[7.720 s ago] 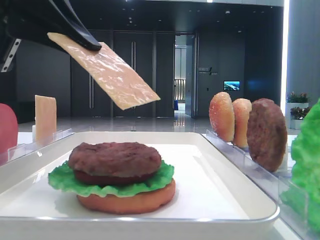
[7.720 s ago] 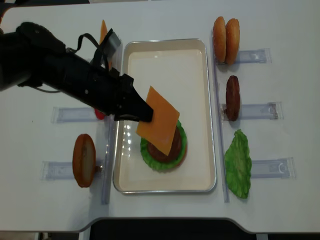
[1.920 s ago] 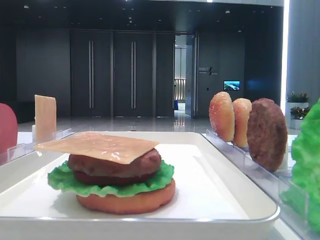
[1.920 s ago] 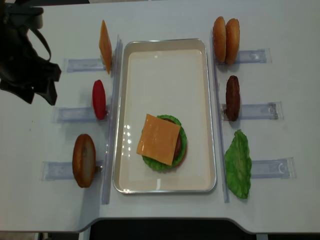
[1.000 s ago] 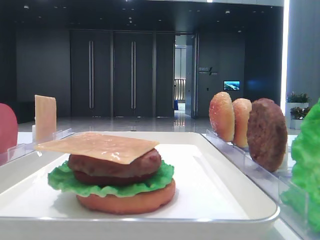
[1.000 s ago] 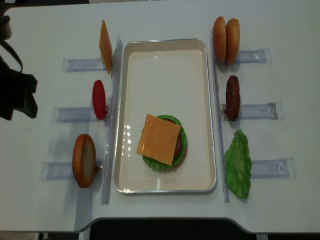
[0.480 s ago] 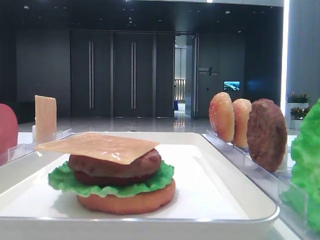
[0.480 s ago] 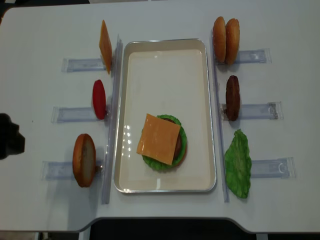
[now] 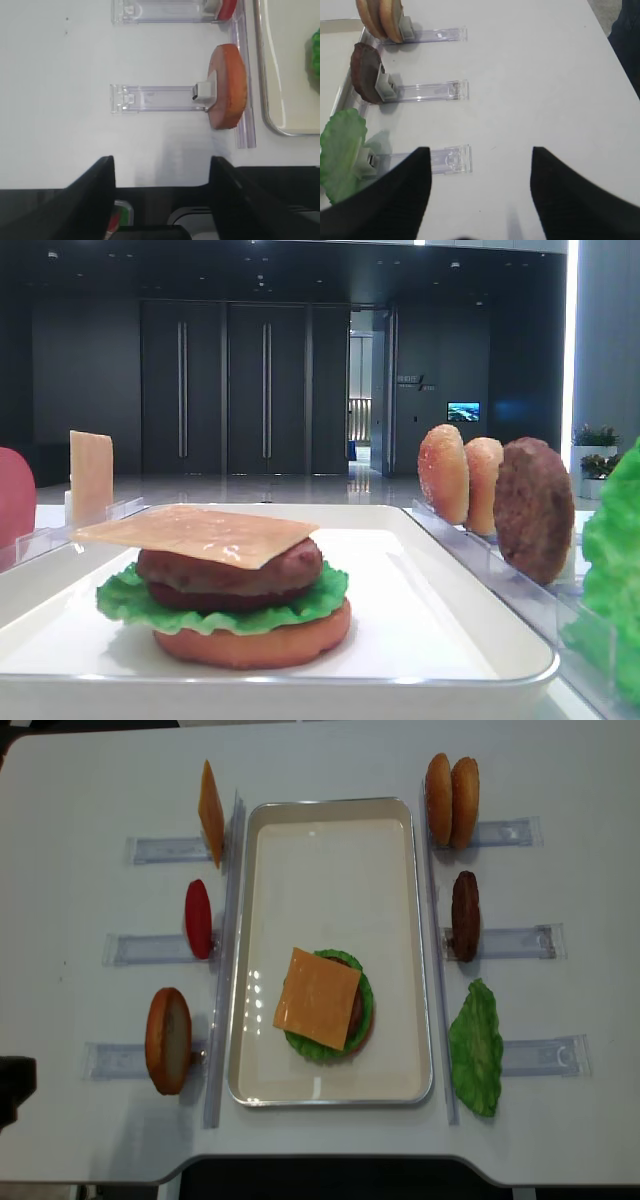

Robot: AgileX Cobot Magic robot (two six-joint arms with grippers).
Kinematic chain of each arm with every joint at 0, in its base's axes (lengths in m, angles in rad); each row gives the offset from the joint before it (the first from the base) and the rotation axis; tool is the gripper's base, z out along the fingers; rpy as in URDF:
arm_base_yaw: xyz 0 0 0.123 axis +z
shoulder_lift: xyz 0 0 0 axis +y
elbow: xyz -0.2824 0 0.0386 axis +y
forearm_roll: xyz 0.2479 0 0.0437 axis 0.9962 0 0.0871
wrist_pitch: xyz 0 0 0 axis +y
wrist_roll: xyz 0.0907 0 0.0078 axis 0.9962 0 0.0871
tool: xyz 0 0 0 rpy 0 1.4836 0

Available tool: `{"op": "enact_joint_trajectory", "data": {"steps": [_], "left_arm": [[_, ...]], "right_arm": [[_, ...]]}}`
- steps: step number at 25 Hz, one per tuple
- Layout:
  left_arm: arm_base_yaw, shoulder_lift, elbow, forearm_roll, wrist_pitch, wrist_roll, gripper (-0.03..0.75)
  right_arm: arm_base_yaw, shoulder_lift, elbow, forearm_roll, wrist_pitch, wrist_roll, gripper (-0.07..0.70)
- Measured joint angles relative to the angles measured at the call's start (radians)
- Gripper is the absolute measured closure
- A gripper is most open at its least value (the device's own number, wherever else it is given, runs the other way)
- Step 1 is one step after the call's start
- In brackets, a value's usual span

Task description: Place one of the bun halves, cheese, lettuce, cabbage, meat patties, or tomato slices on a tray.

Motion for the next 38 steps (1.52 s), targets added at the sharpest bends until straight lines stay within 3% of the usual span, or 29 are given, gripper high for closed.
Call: {"op": "enact_joint_trajectory", "data": {"steps": [10,20,27,38], "left_arm": [[0.0,-0.289,0.151,-0.021,0.009,0.016,0.328],[0.0,-0.518,0.172,-0.039,-0.009,0.024,0.344],[0.0,-0.529,0.212,-0.053,-0.112,0.005,0.344],[0.0,-0.529,0.218,-0.059,-0.133,0.002,0.344]], "right_arm": [[0.0,0.0,0.0,0.0,0.0,0.0,0.216],[0.0,0.0,0.0,0.0,0.0,0.0,0.216],[0.0,0.0,0.0,0.0,0.0,0.0,0.216],[0.0,0.0,0.0,0.0,0.0,0.0,0.216]]}}
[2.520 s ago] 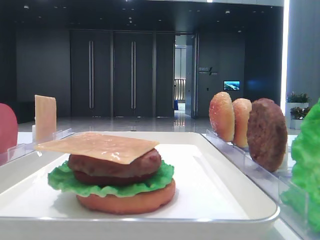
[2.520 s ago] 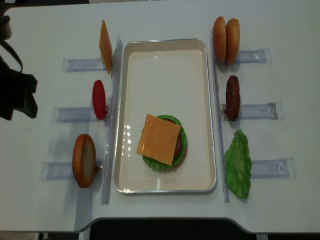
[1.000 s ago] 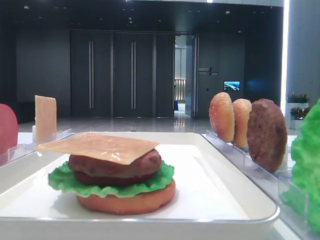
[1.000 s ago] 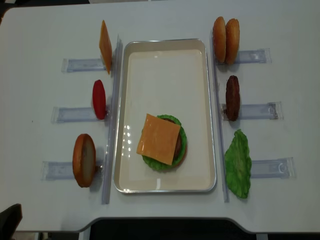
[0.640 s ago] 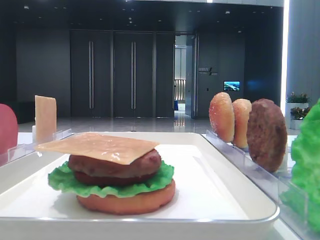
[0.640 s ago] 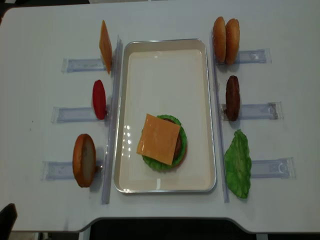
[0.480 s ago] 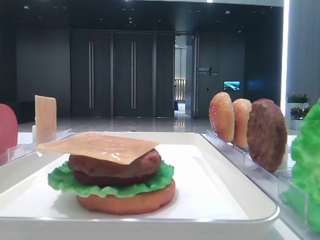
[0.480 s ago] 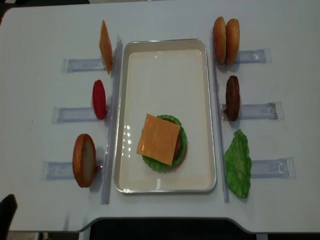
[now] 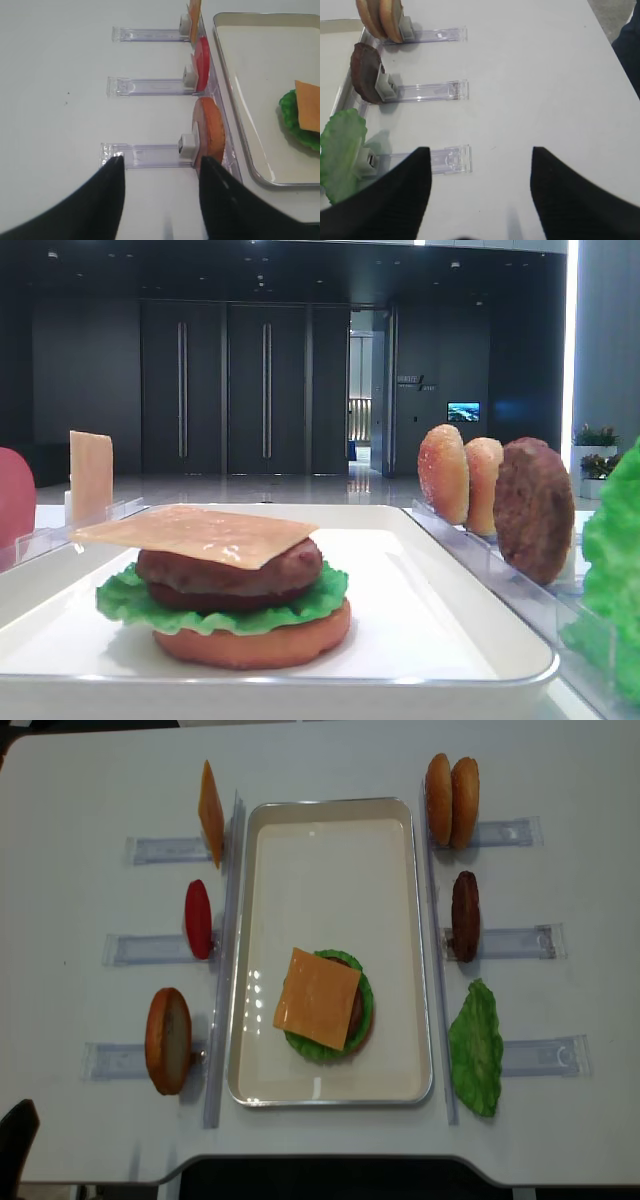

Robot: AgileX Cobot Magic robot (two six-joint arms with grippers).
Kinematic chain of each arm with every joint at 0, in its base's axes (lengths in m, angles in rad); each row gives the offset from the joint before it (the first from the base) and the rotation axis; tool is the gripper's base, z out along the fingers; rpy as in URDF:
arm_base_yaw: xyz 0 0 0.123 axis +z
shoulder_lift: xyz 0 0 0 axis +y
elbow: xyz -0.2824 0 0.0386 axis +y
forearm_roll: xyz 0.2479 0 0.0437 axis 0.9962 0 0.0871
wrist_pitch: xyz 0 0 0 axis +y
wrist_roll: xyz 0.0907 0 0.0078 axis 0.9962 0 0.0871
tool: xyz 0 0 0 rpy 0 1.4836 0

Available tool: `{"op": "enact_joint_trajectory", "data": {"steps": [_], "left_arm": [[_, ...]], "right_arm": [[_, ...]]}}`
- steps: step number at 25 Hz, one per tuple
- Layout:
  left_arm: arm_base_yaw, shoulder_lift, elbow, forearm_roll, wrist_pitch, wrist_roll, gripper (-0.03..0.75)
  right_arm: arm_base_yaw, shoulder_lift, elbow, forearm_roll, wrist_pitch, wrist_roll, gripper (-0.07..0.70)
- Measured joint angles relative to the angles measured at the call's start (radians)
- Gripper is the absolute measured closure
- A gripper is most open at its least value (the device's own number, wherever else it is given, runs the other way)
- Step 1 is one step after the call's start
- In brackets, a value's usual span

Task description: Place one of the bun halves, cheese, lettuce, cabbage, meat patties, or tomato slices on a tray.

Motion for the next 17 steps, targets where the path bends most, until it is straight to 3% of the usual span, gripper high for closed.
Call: {"op": "enact_joint_trajectory", "data": {"steps": [12,15,17], "left_arm": [[0.0,0.0,0.0,0.0,-0.001,-0.001,0.344],[0.0,0.0,0.0,0.0,-0.001,-0.001,0.295],[0.0,0.0,0.0,0.0,-0.001,-0.001,0.221]], "right_arm": [[0.0,0.0,0.0,0.0,0.0,0.0,0.216],[0.0,0.0,0.0,0.0,0.0,0.0,0.216],[0.0,0.0,0.0,0.0,0.0,0.0,0.216]]}}
